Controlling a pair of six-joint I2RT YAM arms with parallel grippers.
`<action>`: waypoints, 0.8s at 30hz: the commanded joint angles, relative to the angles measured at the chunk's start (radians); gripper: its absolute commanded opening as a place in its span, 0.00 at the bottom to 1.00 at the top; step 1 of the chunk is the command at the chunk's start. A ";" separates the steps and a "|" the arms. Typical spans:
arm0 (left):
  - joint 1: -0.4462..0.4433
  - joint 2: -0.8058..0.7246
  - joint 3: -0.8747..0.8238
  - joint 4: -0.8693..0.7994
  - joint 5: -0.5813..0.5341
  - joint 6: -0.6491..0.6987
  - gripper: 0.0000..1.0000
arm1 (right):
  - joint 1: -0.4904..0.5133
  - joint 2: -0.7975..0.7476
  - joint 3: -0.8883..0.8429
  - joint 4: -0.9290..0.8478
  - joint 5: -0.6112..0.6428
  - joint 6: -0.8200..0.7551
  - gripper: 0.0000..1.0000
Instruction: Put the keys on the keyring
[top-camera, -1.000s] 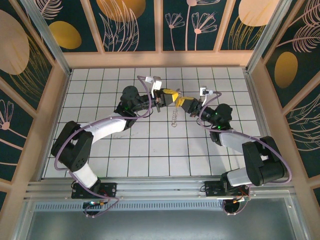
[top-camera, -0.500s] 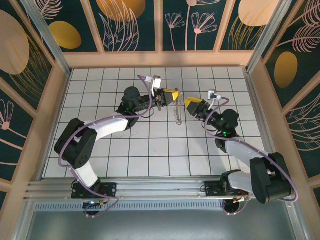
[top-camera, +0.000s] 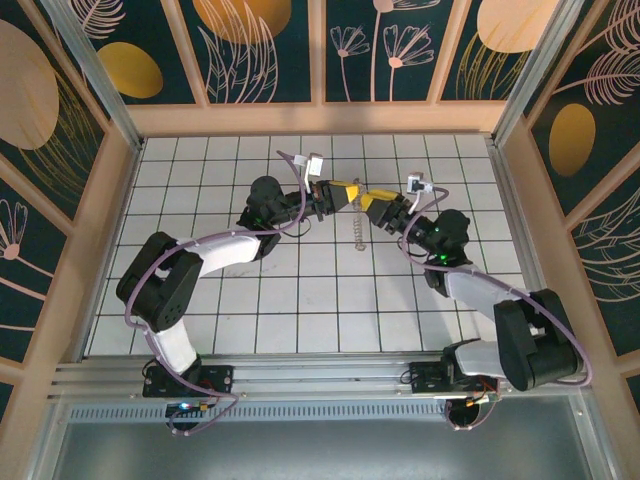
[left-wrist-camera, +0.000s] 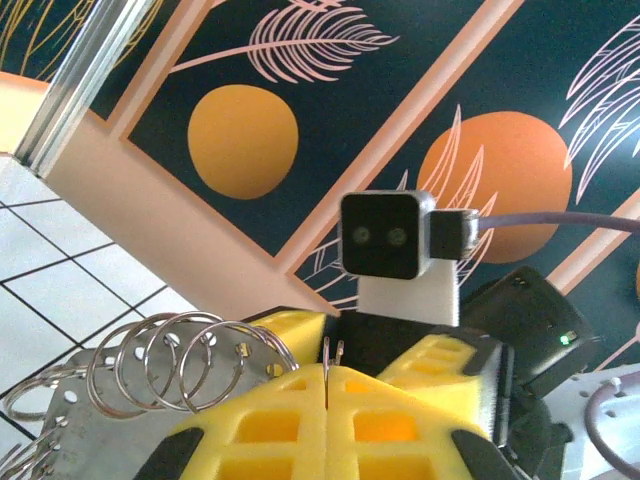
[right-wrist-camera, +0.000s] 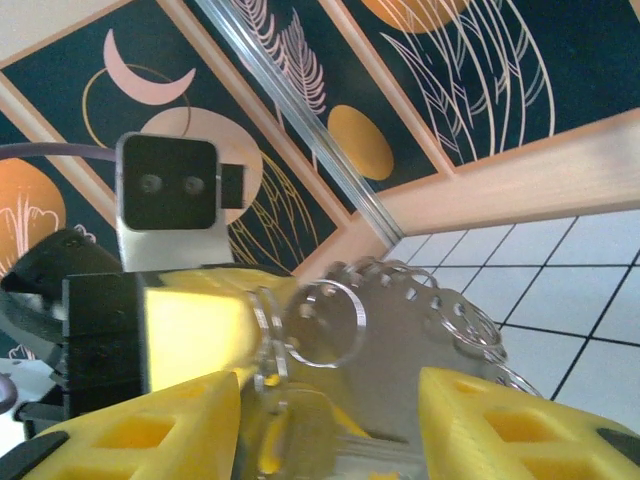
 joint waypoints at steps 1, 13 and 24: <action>0.008 0.007 0.005 0.106 0.018 -0.043 0.00 | 0.008 0.025 0.029 0.069 -0.015 0.007 0.49; 0.007 0.025 0.012 0.133 0.011 -0.075 0.00 | 0.030 0.041 0.015 0.087 -0.045 0.005 0.14; 0.007 0.028 0.008 0.162 -0.032 -0.116 0.00 | 0.068 0.069 0.024 0.084 -0.045 0.002 0.00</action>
